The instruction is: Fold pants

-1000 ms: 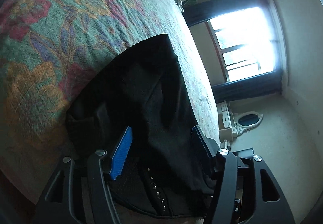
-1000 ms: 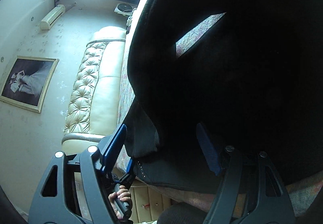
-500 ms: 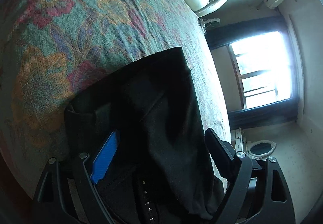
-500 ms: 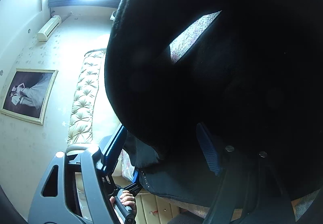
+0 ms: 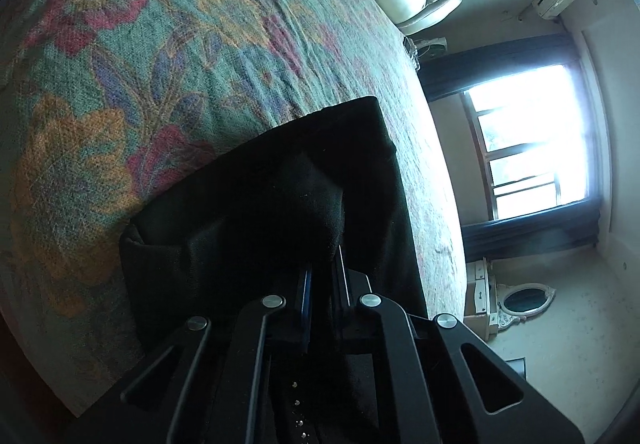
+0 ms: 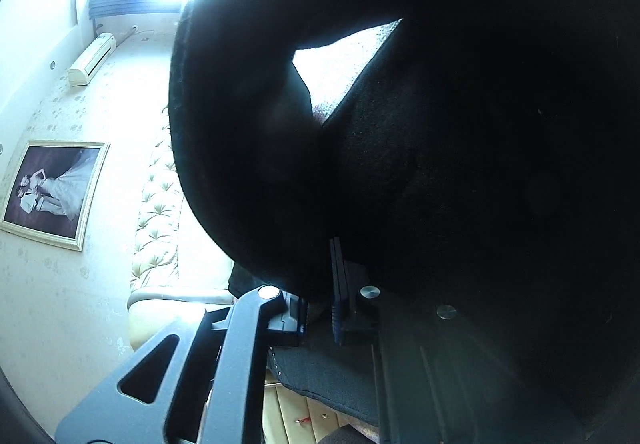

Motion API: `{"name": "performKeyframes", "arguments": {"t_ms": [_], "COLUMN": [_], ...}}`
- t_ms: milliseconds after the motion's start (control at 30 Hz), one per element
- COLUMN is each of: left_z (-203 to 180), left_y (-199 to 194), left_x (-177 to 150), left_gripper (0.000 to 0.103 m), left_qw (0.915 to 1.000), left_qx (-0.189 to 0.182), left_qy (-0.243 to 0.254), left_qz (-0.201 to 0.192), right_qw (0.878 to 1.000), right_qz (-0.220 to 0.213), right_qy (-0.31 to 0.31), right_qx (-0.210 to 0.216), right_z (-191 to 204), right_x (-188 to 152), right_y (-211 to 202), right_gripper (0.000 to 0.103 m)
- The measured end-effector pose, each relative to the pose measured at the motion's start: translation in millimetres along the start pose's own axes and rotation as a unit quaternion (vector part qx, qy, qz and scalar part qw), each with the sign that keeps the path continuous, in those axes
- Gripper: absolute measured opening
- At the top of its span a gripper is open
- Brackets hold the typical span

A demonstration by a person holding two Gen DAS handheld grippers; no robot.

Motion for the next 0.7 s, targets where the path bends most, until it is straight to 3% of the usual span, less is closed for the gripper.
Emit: {"name": "performKeyframes", "arguments": {"t_ms": [133,400,700], "left_z": [-13,-10,32], "left_y": [-8,-32,-48], "left_x": [2,8,-3], "left_gripper": [0.007,0.007,0.007], "left_qw": [0.9997,0.9986,0.9980], "left_qx": [-0.015,-0.050,-0.032], "left_qy": [0.017,-0.018,-0.049], "left_qz": [-0.007,0.000,0.024], "right_qw": [1.000,0.998,0.998], "right_qz": [0.001,0.011,0.049], "right_qy": [-0.012,-0.037,-0.027], "right_qx": [0.016,0.052,0.024], "right_z": [11,36,17], "right_x": [-4,-18,-43], "right_y": [-4,-25,-31], "right_gripper": [0.008,0.008,0.007]}}
Point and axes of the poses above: each gripper's, at about its wrist camera, not at the fingertips, and y roughly the way its jaws point, z to its left, x to its top, the point moved 4 cm from there along y, roughly the way its jaws point, and after that the axes turned 1 degree about -z, right-handed, at the moved point
